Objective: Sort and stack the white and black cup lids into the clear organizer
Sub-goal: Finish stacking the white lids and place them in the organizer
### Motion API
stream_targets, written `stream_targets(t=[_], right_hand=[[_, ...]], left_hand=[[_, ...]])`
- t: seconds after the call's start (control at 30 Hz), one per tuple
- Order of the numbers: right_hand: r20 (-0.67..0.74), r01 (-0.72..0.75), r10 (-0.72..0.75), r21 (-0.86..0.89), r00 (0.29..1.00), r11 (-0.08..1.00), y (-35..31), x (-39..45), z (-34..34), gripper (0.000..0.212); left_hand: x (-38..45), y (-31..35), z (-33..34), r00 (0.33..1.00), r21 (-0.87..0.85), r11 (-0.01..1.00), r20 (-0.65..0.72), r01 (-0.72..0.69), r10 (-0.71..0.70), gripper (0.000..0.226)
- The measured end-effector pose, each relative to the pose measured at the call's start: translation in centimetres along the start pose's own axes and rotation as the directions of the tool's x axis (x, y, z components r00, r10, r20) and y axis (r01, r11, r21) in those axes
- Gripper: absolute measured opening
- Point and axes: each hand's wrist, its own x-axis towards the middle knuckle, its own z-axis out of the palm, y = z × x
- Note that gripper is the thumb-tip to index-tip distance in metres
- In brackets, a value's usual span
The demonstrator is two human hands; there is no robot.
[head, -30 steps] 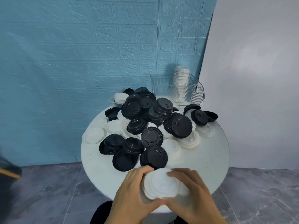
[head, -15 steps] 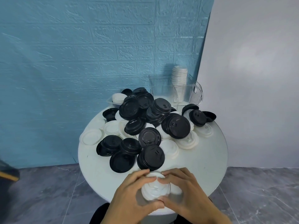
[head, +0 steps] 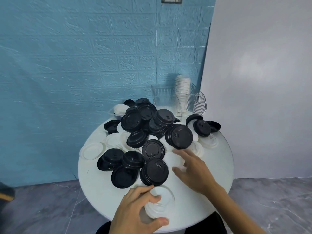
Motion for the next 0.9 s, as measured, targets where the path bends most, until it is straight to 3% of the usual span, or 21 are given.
stream_targets(t=[0.2, 0.4, 0.53, 0.63, 0.73, 0.9], right_hand=[[0.047, -0.024, 0.029, -0.11, 0.998, 0.994, 0.0, 0.6, 1.1, 0.061], [-0.039, -0.057, 0.057, -0.014, 0.998, 0.998, 0.1, -2.4, 0.0, 0.054], [-0.122, -0.055, 0.077, 0.174, 0.99, 0.983, -0.5, -6.0, -1.3, 0.049], [-0.056, 0.002, 0.016, 0.294, 0.998, 0.956, -2.0, -7.7, -1.3, 0.045], [-0.001, 0.014, -0.014, 0.291, 1.0, 0.956, -2.8, -8.2, -0.8, 0.04], [0.008, 0.048, -0.051, 0.228, 0.999, 0.973, -2.8, -7.9, -0.9, 0.045]], left_hand=[[0.1, -0.2, 0.0, 0.998, 0.033, 0.999, -0.049, -0.04, 0.042, 0.043], [0.2, 0.4, -0.1, 0.999, 0.007, 1.0, -0.048, -0.003, 0.003, 0.042], [0.5, 1.1, -0.2, 1.0, 0.024, 0.999, 0.003, 0.031, -0.031, 0.053], [1.2, 2.1, 0.2, 0.997, 0.072, 0.996, 0.039, 0.061, -0.064, 0.061], [1.9, 3.1, 0.9, 0.99, 0.078, 0.987, 0.008, 0.138, -0.139, 0.079], [2.3, 2.7, 1.7, 0.983, -0.011, 0.983, -0.031, 0.181, -0.181, 0.09]])
